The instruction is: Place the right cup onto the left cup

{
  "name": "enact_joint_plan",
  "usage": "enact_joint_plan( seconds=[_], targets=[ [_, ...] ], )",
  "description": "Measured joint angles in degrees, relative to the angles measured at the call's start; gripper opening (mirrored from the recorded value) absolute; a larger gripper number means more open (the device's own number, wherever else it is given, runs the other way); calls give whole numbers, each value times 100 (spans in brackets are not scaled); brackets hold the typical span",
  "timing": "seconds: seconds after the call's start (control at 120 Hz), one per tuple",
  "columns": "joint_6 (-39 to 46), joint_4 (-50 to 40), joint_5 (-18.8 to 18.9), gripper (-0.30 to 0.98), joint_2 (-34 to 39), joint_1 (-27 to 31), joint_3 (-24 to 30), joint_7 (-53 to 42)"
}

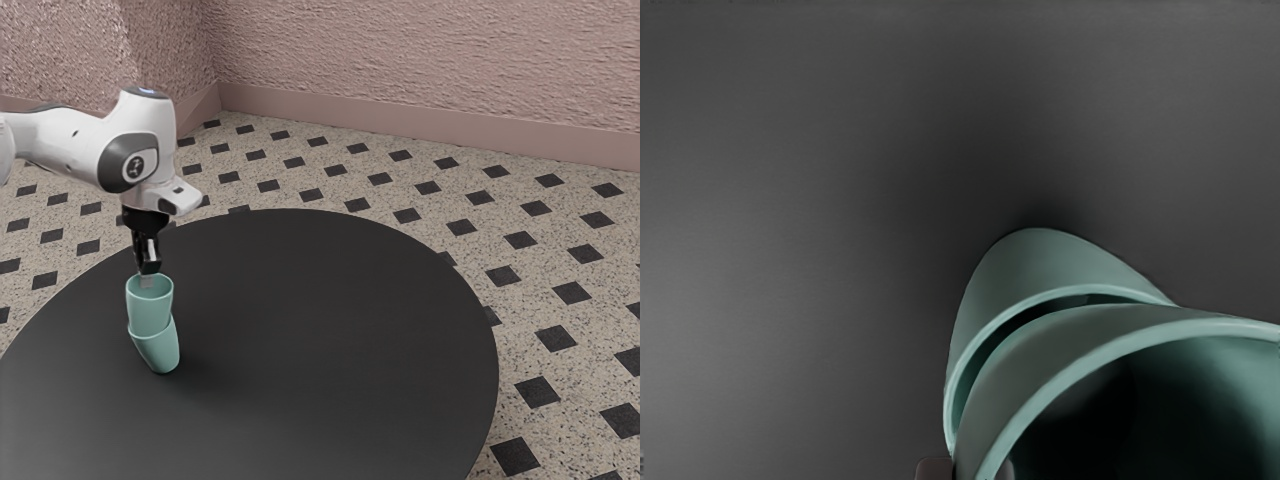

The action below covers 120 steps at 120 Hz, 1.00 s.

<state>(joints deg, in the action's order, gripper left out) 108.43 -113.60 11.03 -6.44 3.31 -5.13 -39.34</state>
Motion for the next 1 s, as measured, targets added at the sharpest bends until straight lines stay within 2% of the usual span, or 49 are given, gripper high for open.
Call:
enact_joint_plan(
  seconds=[0.092, 0.292, 0.458, 0.6, 0.675, 0.808, 1.0],
  targets=[
    [15, 9, -5, -10, -21, 2, 3, -1],
    [14, 11, -36, 33, 24, -41, 3, -11],
    [10, 25, -43, 52, 140, -76, 2, -18],
    [-19, 346, -77, 60, 200, -240, 2, -48],
    [-62, 662, -228, 63, 174, -385, -3, -105],
    [-296, 1198, -377, 65, 111, -683, -159, -213],
    [-765, 1866, -429, 67, 187, -802, -222, -365]
  ],
)
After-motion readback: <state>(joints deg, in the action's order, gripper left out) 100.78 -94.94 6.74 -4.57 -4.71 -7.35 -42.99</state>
